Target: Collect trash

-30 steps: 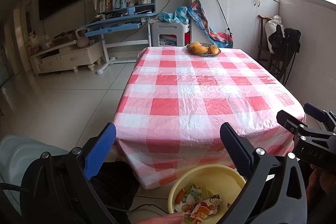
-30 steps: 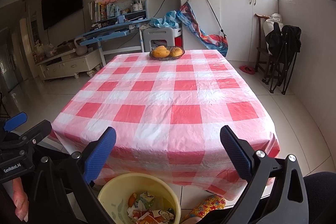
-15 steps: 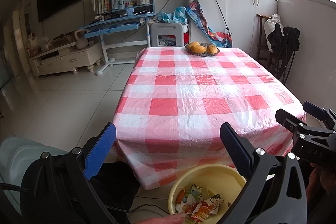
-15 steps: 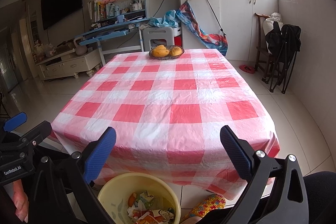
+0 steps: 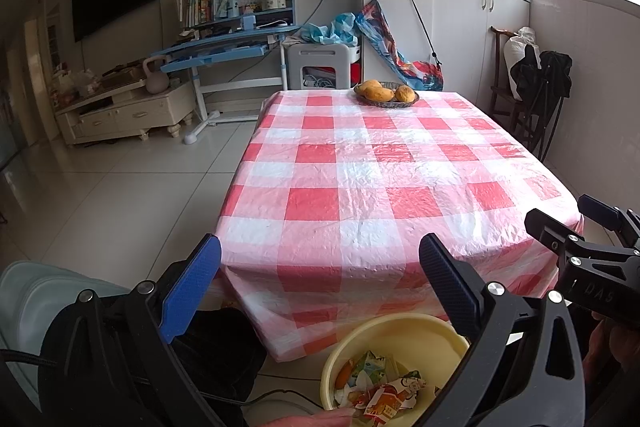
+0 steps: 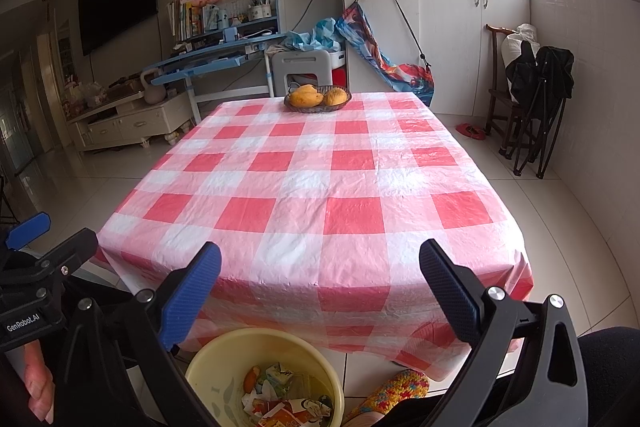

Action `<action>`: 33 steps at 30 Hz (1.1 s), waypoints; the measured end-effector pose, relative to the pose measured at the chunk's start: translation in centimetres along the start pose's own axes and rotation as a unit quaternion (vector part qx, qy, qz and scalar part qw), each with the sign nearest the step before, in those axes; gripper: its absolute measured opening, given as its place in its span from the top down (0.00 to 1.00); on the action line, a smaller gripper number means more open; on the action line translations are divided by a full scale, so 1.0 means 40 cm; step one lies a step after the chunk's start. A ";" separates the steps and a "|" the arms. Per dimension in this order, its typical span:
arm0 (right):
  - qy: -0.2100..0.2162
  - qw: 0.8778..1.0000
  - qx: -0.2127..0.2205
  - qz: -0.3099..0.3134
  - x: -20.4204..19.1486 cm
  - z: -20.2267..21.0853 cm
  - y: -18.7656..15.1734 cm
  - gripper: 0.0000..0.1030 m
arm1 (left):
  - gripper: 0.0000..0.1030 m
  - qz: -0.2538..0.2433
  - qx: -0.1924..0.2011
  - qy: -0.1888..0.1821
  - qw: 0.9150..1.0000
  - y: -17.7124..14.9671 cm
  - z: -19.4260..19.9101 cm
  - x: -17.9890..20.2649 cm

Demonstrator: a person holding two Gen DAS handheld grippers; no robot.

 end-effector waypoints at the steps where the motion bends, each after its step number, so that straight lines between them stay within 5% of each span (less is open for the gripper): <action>1: 0.000 1.000 0.000 0.000 0.000 0.000 0.000 0.08 | 0.07 0.000 0.000 0.000 1.000 0.000 0.000 0.000; 33: 0.000 1.000 -0.001 0.002 -0.001 -0.002 -0.002 0.08 | 0.07 0.000 0.000 0.002 1.000 -0.001 -0.001 -0.004</action>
Point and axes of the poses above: each gripper's, at about its wrist camera, not at the fingertips, and z roughly against the way its jaws point, x to its right, y to its top, the point moved 10 cm from there along -z, roughly the way its jaws point, and after that the axes turned 2 degrees about x, right-handed, at the moved point
